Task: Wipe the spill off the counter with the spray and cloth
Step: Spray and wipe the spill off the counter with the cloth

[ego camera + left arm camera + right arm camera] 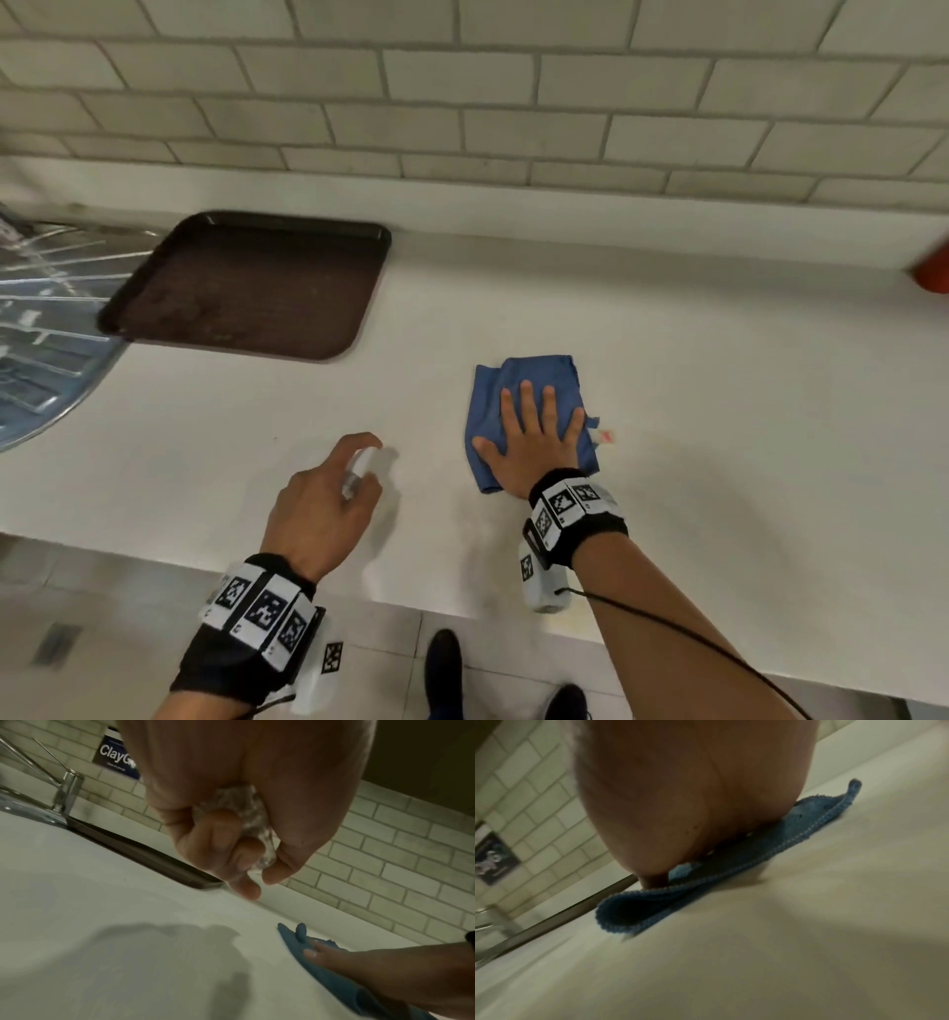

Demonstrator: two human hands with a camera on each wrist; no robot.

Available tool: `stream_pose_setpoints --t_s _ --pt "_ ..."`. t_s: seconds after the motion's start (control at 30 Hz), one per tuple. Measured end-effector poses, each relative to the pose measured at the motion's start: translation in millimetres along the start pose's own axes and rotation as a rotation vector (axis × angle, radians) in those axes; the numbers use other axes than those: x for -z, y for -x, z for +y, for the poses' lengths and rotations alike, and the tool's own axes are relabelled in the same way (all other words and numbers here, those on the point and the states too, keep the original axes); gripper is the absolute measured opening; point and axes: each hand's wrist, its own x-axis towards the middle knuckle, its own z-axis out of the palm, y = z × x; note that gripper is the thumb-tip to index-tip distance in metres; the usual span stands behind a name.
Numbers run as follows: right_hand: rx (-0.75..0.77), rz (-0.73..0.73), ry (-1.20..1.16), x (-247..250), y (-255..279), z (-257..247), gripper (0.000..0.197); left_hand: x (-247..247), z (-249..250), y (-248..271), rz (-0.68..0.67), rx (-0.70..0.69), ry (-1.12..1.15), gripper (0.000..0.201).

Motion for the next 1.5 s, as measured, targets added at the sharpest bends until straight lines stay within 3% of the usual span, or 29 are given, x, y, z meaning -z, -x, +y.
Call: stream_pose_setpoints --t_s 0.17,0.33,0.63,0.83,1.07,1.27,1.5 --pt "0.202 0.006 0.002 -34 29 -81 0.087 23 -23 -29 0.026 0.036 0.017 0.034" --pt "0.224 0.097 -0.001 -49 38 -92 0.077 24 -24 -61 -0.105 -0.015 0.025 0.036" --pt "-0.107 -0.013 -0.050 10 -27 -9 0.081 5 19 -95 -0.096 -0.148 0.086 0.033" --pt "-0.253 0.022 -0.096 17 10 73 0.082 0 33 -95 -0.086 -0.204 0.045 0.027" --pt "-0.450 0.044 -0.120 28 49 200 0.084 -34 53 -48 -0.216 -0.331 -0.026 0.031" --pt "-0.453 0.057 -0.142 35 53 259 0.085 -81 95 -8 -0.247 -0.333 -0.013 0.032" --pt "-0.376 0.075 -0.138 6 82 240 0.090 -115 147 -16 -0.214 -0.278 -0.010 0.026"
